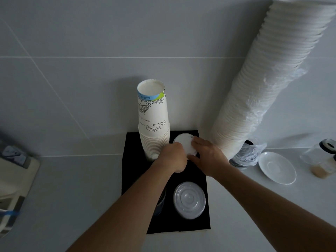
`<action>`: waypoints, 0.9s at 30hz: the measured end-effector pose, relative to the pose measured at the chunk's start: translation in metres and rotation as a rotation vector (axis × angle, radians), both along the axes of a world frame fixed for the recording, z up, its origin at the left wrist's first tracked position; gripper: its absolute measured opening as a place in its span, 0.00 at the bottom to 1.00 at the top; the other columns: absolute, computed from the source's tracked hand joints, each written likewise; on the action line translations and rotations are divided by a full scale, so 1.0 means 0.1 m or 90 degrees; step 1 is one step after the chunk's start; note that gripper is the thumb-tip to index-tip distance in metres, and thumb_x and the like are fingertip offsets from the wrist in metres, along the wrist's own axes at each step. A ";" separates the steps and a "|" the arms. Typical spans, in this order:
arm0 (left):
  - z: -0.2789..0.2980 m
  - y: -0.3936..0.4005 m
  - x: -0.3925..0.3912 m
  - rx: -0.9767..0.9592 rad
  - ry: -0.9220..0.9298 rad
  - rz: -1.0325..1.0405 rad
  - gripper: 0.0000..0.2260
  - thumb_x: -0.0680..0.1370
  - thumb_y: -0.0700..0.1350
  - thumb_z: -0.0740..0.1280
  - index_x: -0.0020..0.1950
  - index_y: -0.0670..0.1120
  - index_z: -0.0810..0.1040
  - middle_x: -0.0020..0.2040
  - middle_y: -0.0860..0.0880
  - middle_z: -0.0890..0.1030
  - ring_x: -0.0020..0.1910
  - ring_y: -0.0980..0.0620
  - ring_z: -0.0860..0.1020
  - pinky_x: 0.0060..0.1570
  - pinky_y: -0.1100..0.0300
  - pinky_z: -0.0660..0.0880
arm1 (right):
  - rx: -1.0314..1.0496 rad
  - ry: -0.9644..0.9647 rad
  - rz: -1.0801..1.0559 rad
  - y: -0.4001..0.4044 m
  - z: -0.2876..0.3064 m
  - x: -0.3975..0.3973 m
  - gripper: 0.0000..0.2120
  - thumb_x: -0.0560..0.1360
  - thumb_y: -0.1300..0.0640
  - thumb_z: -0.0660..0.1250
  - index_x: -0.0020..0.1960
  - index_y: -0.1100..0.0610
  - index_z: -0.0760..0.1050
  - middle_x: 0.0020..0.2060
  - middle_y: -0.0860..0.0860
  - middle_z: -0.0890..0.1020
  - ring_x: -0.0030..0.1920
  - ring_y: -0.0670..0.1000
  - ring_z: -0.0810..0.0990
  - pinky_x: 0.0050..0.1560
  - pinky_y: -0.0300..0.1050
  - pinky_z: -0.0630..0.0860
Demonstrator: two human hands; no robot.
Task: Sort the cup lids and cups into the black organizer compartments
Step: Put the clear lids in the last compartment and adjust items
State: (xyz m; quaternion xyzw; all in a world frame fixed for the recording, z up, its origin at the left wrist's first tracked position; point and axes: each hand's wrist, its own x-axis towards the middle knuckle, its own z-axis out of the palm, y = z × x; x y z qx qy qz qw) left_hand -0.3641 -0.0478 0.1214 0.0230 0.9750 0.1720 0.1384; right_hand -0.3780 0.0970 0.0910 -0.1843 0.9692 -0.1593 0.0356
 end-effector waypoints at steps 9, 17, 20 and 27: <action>-0.01 0.03 0.06 0.005 0.006 -0.002 0.15 0.75 0.39 0.63 0.60 0.36 0.73 0.61 0.38 0.78 0.60 0.39 0.76 0.55 0.55 0.72 | 0.007 -0.027 0.000 0.01 0.04 0.01 0.25 0.77 0.52 0.66 0.70 0.62 0.70 0.76 0.55 0.66 0.74 0.54 0.66 0.71 0.46 0.64; 0.02 0.01 0.13 0.028 -0.015 0.001 0.14 0.76 0.39 0.63 0.60 0.36 0.73 0.61 0.38 0.77 0.59 0.41 0.76 0.53 0.56 0.73 | 0.020 -0.039 0.044 0.06 0.04 -0.09 0.28 0.77 0.52 0.67 0.74 0.59 0.66 0.77 0.53 0.64 0.76 0.52 0.63 0.74 0.48 0.63; 0.01 0.02 0.13 0.035 -0.017 -0.004 0.13 0.76 0.39 0.63 0.58 0.36 0.74 0.59 0.38 0.78 0.58 0.41 0.77 0.52 0.56 0.73 | 0.017 -0.047 0.056 0.08 0.06 -0.11 0.27 0.77 0.52 0.67 0.74 0.59 0.66 0.77 0.53 0.64 0.76 0.52 0.63 0.74 0.51 0.64; -0.04 0.01 0.11 0.057 -0.023 0.020 0.14 0.75 0.39 0.62 0.59 0.36 0.73 0.61 0.38 0.77 0.60 0.40 0.76 0.53 0.56 0.72 | 0.032 -0.066 0.052 0.10 0.01 -0.13 0.30 0.78 0.50 0.65 0.77 0.58 0.62 0.79 0.51 0.60 0.77 0.51 0.62 0.74 0.47 0.62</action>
